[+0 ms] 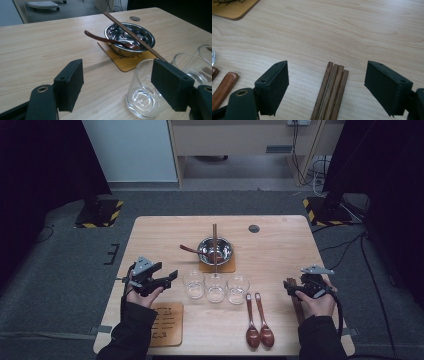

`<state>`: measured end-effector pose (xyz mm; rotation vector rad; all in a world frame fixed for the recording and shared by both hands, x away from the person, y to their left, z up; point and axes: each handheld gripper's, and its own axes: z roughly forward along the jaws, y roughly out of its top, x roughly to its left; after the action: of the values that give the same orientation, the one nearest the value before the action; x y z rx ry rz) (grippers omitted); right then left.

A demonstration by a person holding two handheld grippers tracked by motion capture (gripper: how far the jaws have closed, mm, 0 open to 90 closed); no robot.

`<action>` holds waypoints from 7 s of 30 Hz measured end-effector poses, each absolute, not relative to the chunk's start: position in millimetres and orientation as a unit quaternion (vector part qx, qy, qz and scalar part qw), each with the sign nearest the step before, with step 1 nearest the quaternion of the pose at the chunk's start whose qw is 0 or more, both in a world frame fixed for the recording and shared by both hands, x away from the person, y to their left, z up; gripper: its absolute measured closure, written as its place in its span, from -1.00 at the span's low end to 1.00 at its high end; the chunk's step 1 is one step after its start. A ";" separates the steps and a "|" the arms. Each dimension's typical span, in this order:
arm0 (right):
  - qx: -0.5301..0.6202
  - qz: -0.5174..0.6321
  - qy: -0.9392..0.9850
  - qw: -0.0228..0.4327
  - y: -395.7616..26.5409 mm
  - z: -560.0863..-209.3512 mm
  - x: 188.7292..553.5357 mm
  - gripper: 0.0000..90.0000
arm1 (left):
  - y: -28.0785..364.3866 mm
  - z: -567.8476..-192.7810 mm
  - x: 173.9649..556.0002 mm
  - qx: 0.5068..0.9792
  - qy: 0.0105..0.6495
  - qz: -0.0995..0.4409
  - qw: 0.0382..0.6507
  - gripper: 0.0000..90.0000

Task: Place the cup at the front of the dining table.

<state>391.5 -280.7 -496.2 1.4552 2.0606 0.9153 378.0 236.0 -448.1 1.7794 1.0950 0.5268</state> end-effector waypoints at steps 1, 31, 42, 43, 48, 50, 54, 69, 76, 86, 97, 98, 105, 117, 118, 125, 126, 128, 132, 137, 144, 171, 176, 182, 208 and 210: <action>0.529 0.333 0.747 0.227 -281.8 -496.5 391.4 -0.57 | 234.7 -447.9 378.6 0.728 0.446 0.215 0.473 -0.43; 0.565 0.308 0.725 0.246 -318.5 -509.6 389.6 -0.57 | 197.4 -466.1 400.8 0.781 0.430 0.184 0.414 -0.28; 0.573 0.288 0.727 0.244 -329.8 -519.5 391.3 -0.58 | 188.4 -471.9 405.1 0.800 0.431 0.181 0.377 -0.11; 0.574 0.286 0.727 0.245 -331.0 -520.6 391.4 -0.58 | 187.8 -472.2 405.6 0.800 0.434 0.179 0.375 -0.10; 0.577 0.280 0.728 0.241 -333.4 -524.8 391.3 -0.58 | 185.1 -474.6 408.1 0.802 0.442 0.169 0.364 0.03; 0.577 0.279 0.728 0.241 -334.0 -525.6 391.3 -0.58 | 183.5 -475.4 408.9 0.803 0.444 0.169 0.360 0.10; 0.580 0.276 0.728 0.237 -336.3 -528.0 391.1 -0.58 | 181.7 -477.4 410.8 0.804 0.451 0.164 0.352 0.18; 0.582 0.285 0.726 0.231 -338.2 -531.1 391.1 -0.62 | 167.1 -481.0 417.1 0.818 0.454 0.148 0.322 0.50; 0.582 0.289 0.724 0.234 -338.0 -532.1 390.6 -0.64 | 162.2 -481.5 420.1 0.820 0.466 0.133 0.305 0.63; 0.581 0.291 0.722 0.236 -338.0 -533.0 389.8 -0.66 | 163.9 -478.7 419.5 0.819 0.476 0.127 0.293 0.69; 0.582 0.295 0.719 0.240 -338.3 -534.5 388.7 -0.70 | 176.1 -474.2 410.8 0.816 0.482 0.127 0.293 0.80; 0.581 0.295 0.719 0.241 -338.3 -534.6 388.6 -0.70 | 177.5 -474.5 410.0 0.813 0.485 0.125 0.297 0.81; 0.580 0.301 0.716 0.244 -338.8 -535.9 387.4 -0.71 | 183.5 -475.0 407.5 0.808 0.491 0.118 0.304 0.81; 0.579 0.305 0.715 0.247 -340.0 -537.5 386.4 -0.77 | 194.1 -470.0 405.1 0.797 0.501 0.113 0.319 0.87; 0.579 0.306 0.715 0.248 -340.0 -537.7 386.5 -0.77 | 194.8 -469.4 404.5 0.796 0.502 0.113 0.320 0.87; 0.579 0.305 0.715 0.247 -339.9 -537.9 386.6 -0.80 | 200.2 -462.5 401.5 0.791 0.502 0.118 0.328 0.88; 0.578 0.305 0.715 0.247 -340.0 -538.0 386.7 -0.81 | 201.0 -461.6 401.1 0.790 0.503 0.118 0.330 0.88; 0.579 0.305 0.715 0.247 -339.9 -538.0 386.7 -0.81 | 202.7 -459.8 400.4 0.788 0.504 0.120 0.333 0.88; 0.579 0.304 0.715 0.247 -339.8 -538.1 386.8 -0.83 | 206.5 -456.1 399.4 0.783 0.507 0.123 0.339 0.88; 0.579 0.305 0.716 0.245 -339.3 -538.3 387.1 -0.85 | 211.0 -451.7 399.7 0.780 0.508 0.128 0.343 0.88; 0.578 0.306 0.717 0.242 -339.4 -538.3 387.2 -0.86 | 215.0 -445.5 401.0 0.777 0.510 0.129 0.347 0.88; 0.581 0.299 0.718 0.239 -339.8 -539.1 388.9 -0.99 | 222.5 -434.9 421.6 0.767 0.519 0.144 0.349 0.88; 0.581 0.298 0.718 0.238 -339.7 -539.1 388.9 -0.99 | 220.2 -436.0 426.4 0.768 0.520 0.143 0.345 0.88; 0.582 0.298 0.718 0.239 -339.6 -539.1 388.9 -0.99 | 215.2 -438.1 431.1 0.771 0.518 0.151 0.338 0.88; 0.581 0.298 0.718 0.240 -339.7 -539.1 388.9 -0.99 | 205.3 -460.1 451.5 0.781 0.530 0.146 0.296 0.88; 0.582 0.297 0.718 0.239 -339.6 -539.1 388.9 -0.99 | 204.3 -461.1 451.9 0.782 0.528 0.147 0.295 0.88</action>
<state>388.9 -339.6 -539.1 1.5939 1.9654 0.8144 451.9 204.3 -461.1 2.0819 1.4060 0.3920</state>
